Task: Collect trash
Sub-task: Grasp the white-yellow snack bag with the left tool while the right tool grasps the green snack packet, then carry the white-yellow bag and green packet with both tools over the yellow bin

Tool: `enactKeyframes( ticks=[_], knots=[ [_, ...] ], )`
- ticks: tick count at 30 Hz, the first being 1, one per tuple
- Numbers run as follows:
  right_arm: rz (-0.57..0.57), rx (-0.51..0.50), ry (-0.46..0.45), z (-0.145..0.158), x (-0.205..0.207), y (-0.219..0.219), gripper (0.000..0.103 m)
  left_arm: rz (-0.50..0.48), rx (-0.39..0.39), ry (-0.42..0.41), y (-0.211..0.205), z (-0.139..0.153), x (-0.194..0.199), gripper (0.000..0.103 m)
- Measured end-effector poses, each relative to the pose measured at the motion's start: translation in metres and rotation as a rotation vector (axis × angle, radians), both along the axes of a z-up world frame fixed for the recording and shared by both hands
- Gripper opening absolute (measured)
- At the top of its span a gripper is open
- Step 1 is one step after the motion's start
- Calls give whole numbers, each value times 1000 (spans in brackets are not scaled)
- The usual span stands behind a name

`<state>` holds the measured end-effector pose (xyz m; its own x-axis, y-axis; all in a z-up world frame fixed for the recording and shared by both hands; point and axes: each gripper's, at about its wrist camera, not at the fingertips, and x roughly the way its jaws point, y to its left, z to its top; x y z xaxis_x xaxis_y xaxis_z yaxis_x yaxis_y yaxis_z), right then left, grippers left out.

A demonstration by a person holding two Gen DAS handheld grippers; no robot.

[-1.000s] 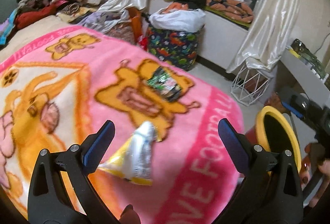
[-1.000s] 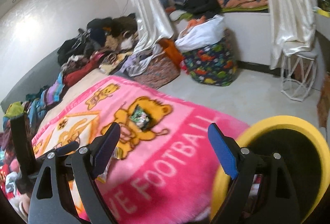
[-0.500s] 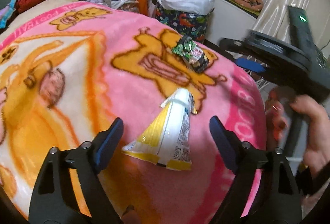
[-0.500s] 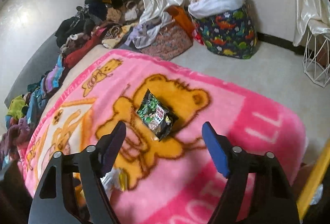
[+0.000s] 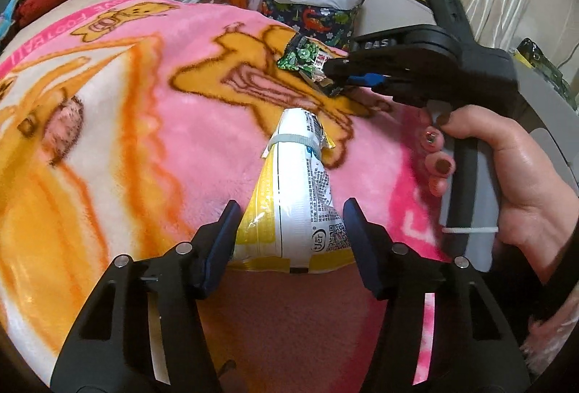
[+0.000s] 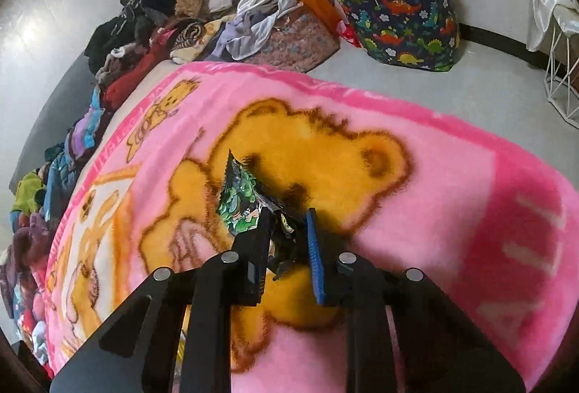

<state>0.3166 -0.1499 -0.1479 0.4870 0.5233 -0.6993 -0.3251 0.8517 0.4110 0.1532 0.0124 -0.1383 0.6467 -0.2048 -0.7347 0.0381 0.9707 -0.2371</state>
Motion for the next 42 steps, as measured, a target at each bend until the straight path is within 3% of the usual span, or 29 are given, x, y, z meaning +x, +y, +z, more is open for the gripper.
enactKeyframes(
  ticks=[16, 30, 42],
  knots=[
    [-112, 68, -209, 81, -109, -86, 9, 0, -52, -1, 6, 4, -4, 41],
    [-217, 38, -246, 95, -178, -156, 9, 22, -99, -52, -3, 37, -18, 40],
    [-290, 46, -304, 118, -208, -201, 9, -64, -104, -112, -42, 71, -24, 40]
  ],
)
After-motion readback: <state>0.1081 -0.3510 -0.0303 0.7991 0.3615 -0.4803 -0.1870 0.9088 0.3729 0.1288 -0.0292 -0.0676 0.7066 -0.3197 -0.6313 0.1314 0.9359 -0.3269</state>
